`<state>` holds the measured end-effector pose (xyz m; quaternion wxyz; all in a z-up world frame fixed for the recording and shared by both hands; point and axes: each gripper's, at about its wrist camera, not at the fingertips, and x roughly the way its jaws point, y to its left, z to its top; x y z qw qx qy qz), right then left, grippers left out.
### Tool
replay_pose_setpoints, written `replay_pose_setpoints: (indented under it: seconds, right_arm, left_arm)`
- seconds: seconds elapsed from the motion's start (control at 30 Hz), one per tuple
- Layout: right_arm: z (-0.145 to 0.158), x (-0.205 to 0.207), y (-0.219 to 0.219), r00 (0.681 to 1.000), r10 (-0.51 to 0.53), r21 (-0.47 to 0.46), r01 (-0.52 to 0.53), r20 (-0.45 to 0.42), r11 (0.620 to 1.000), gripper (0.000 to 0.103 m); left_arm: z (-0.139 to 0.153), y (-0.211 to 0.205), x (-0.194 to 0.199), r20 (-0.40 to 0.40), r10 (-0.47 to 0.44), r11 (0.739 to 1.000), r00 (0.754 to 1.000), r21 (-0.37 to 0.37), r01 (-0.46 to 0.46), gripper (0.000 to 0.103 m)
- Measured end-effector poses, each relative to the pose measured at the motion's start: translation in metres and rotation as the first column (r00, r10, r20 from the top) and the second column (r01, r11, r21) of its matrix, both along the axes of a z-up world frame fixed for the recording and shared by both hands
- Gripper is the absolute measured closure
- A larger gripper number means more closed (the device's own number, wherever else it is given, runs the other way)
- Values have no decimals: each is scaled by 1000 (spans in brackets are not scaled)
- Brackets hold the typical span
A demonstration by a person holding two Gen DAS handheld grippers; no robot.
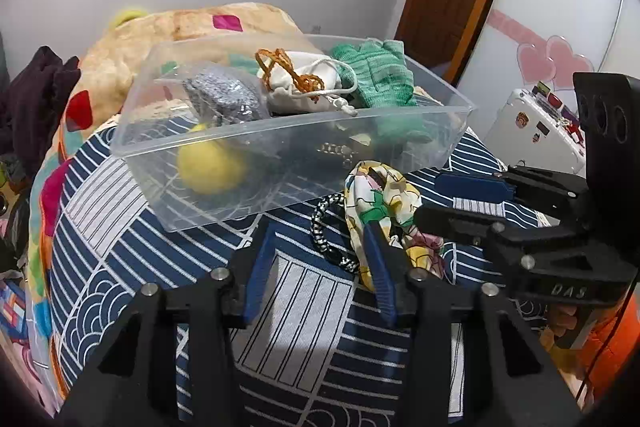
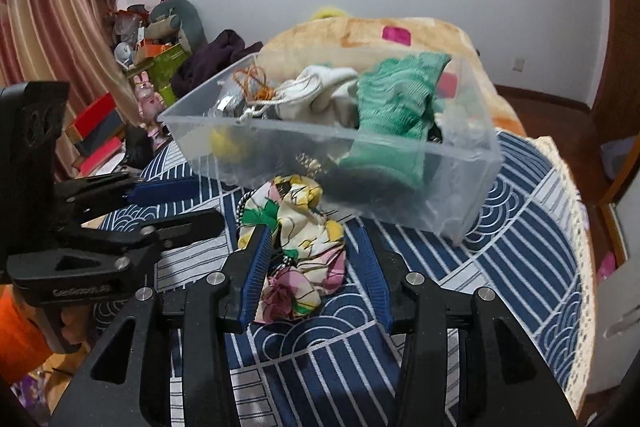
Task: Organize soft objects
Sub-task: 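Grasp the floral cloth with the right tool while the left tool grasps the braided cord, then lower the floral cloth into the box with the right tool while the left tool drops the cord in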
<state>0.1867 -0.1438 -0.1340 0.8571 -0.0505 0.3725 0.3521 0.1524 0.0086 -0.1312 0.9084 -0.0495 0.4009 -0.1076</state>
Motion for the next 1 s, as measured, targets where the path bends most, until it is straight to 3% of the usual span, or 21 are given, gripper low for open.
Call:
replay_pose_setpoints:
  seconds: [0.37,0.5,0.57,0.67,0.83,1.0]
  right_arm:
    - [-13,2,12,999,35,-67,-38,-38,997,66]
    - [-24,7,15,996,40,-94,-47,-76,994,76]
    - [-24,8,11,996,31,-67,-36,-87,997,80]
    - [-24,8,6,995,12,-44,-16,-94,999,87]
    - [-17,0,-5,999,-23,-30,22,-49,999,90]
    - [-4,-7,-19,998,-59,-16,59,3,998,91]
  left_arm:
    - [-9,-7,26,-60,-6,998,998,55,9,71]
    - [-19,-10,38,-101,-20,998,995,57,26,73]
    - [-19,-11,38,-91,-22,998,996,62,28,75]
    - [-19,-13,40,-87,-22,997,996,69,28,94]
    - [-14,-8,32,-56,-12,998,998,55,15,96]
    - [-5,-9,15,-3,-5,995,1000,98,5,96]
